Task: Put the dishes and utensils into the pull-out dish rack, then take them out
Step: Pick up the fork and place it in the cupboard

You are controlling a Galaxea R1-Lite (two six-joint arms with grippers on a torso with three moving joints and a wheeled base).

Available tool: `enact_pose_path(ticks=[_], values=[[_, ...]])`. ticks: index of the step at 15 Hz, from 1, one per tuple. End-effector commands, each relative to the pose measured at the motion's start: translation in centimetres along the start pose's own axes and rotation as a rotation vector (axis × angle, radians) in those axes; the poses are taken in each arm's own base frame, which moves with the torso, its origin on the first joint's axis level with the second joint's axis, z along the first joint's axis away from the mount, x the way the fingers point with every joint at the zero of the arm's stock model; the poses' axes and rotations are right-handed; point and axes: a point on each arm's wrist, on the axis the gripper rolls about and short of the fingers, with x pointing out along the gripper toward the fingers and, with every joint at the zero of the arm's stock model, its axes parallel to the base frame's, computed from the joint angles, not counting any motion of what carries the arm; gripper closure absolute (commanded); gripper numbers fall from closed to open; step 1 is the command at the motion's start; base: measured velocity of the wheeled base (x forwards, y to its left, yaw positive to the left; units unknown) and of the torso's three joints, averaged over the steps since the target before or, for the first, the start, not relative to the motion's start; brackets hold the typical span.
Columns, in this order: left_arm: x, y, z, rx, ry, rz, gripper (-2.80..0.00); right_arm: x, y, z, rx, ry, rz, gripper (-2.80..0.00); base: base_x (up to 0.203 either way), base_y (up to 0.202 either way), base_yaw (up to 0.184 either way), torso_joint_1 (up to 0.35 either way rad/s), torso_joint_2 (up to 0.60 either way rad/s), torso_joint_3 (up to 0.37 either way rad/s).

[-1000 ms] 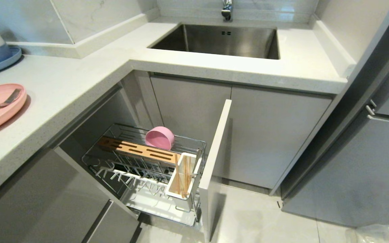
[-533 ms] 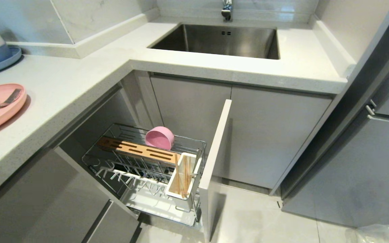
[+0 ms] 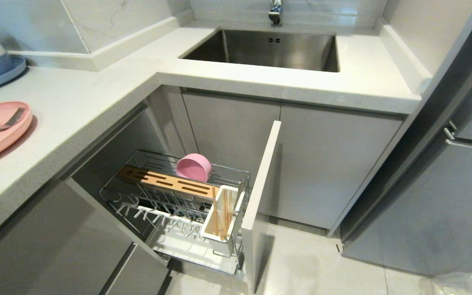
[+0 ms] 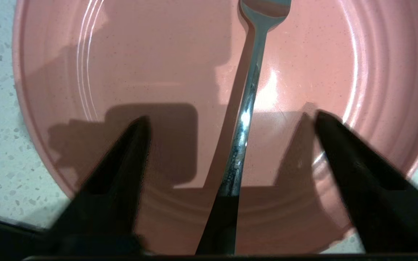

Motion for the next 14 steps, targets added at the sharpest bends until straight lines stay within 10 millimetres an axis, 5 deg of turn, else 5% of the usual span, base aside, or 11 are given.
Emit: enact_pose_path(ticks=[1, 14], values=[[0.0, -0.1, 0.0, 0.001, 0.004, -0.002, 0.00, 0.0, 0.0, 0.0, 0.000, 0.001, 0.000, 0.00, 0.000, 0.000, 0.000, 0.000, 0.00, 0.000], [-0.9, -1.2, 0.5, 0.017, -0.003, 0.018, 0.00, 0.0, 0.0, 0.0, 0.000, 0.001, 0.000, 0.00, 0.000, 0.000, 0.000, 0.000, 0.00, 0.000]])
